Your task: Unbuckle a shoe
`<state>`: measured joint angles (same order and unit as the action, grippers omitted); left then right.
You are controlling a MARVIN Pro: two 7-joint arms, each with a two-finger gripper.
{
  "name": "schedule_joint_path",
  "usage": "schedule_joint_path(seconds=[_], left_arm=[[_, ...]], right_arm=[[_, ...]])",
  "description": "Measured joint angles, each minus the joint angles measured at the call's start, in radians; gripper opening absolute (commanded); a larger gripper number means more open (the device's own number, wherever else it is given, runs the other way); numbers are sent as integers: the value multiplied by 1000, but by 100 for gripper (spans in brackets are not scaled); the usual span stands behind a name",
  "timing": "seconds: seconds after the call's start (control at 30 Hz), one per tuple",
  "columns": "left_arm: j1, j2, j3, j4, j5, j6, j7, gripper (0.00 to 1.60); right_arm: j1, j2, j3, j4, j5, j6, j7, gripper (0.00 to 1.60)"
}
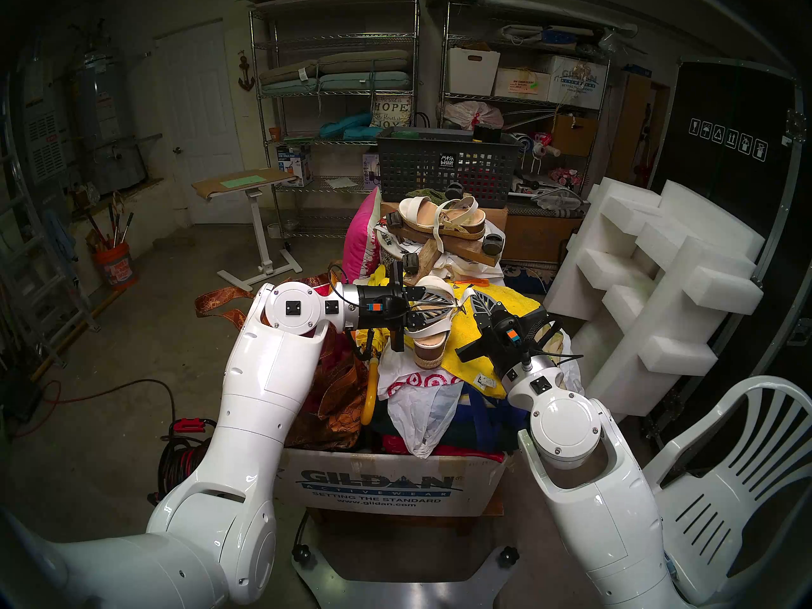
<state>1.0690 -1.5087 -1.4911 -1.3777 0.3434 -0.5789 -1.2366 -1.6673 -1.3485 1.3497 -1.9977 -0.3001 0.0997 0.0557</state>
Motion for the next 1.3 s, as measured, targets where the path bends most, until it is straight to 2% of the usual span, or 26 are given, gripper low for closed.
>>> schedule_joint_path(seconds=[0.47, 0.5, 0.53, 0.57, 1.17, 1.23, 1.3], left_arm=[[4, -3, -1, -4, -1, -1, -1, 62], [5, -4, -1, -5, -1, -1, -1, 56], [5, -4, -1, -5, -1, -1, -1, 42], [5, -4, -1, -6, 0, -1, -1, 0], [12, -10, -14, -30, -1, -17, 12, 0], [13, -11, -17, -35, 0, -20, 18, 0], [15, -12, -19, -37, 2, -21, 21, 0]], right_arm=[[-27, 10, -20, -44, 8, -2, 24, 0], [-30, 11, -21, -46, 8, -2, 26, 0], [-32, 12, -21, -49, 8, -2, 27, 0], [-33, 13, -20, -50, 8, -2, 27, 0], [-26, 11, 16, -31, 6, -3, 0, 0], [-24, 11, 16, -26, 6, -3, -1, 13], [-23, 11, 16, -24, 6, -3, -1, 14]])
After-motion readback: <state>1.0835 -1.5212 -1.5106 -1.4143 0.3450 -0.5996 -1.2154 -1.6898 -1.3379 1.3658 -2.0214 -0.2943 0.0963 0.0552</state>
